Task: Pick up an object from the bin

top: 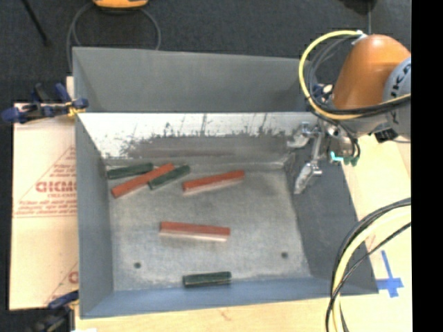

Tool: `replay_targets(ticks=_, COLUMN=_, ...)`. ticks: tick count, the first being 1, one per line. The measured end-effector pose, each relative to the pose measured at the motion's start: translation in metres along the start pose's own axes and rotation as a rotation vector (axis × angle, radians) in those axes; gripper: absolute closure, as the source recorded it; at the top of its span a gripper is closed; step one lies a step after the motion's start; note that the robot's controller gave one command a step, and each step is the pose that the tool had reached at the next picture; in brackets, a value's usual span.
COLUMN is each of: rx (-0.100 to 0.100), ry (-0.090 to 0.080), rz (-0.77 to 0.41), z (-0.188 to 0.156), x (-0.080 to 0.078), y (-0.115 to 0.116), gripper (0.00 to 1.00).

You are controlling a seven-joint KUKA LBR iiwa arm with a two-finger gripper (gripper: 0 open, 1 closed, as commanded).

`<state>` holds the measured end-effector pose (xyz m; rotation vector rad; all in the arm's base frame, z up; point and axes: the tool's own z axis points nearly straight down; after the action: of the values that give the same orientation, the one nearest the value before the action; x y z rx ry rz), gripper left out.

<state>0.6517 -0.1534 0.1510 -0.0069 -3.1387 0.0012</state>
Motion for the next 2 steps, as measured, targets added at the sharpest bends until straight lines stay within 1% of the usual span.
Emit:
replay_targets(ticks=1, rx=0.002, ry=-0.008, rz=-0.003, z=-0.005, x=-0.002, y=0.000, gripper=0.00)
replay_targets(ticks=2, rx=-0.001, ry=-0.012, rz=0.036, z=0.065, x=0.000, y=0.067, gripper=0.00)
